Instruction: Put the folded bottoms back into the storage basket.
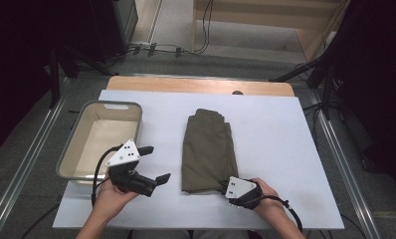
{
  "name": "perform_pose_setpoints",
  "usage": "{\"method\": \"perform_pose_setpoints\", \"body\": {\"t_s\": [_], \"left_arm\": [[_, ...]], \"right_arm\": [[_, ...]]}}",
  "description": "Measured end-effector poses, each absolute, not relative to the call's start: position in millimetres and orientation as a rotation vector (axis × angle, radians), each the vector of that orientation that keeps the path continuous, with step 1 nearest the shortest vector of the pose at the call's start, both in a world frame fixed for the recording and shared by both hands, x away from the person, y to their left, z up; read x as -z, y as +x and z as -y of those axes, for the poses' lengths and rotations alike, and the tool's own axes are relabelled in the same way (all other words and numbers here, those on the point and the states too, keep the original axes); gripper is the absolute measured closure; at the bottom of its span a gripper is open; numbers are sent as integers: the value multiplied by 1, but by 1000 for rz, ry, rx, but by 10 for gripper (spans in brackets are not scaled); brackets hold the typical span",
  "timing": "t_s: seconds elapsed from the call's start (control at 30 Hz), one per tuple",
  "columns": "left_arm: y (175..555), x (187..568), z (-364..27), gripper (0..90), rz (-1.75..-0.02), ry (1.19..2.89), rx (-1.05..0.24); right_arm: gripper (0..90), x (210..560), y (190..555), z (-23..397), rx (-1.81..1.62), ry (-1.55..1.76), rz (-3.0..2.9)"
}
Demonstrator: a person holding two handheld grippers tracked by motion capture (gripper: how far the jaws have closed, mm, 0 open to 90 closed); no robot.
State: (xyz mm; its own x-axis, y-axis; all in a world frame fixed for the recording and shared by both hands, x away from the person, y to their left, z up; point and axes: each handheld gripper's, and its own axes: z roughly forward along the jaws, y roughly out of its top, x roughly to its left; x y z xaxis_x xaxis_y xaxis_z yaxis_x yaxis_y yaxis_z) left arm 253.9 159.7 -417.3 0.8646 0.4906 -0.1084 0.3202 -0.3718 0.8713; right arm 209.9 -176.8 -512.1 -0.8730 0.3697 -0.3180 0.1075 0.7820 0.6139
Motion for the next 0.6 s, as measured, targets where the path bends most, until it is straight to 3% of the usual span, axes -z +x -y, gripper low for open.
{"method": "perform_pose_setpoints", "body": {"t_s": [0.6], "left_arm": [[278,422,-126,1,-678,2051,-184]], "right_arm": [[787,511,217,182,-907,419,-2588]]}}
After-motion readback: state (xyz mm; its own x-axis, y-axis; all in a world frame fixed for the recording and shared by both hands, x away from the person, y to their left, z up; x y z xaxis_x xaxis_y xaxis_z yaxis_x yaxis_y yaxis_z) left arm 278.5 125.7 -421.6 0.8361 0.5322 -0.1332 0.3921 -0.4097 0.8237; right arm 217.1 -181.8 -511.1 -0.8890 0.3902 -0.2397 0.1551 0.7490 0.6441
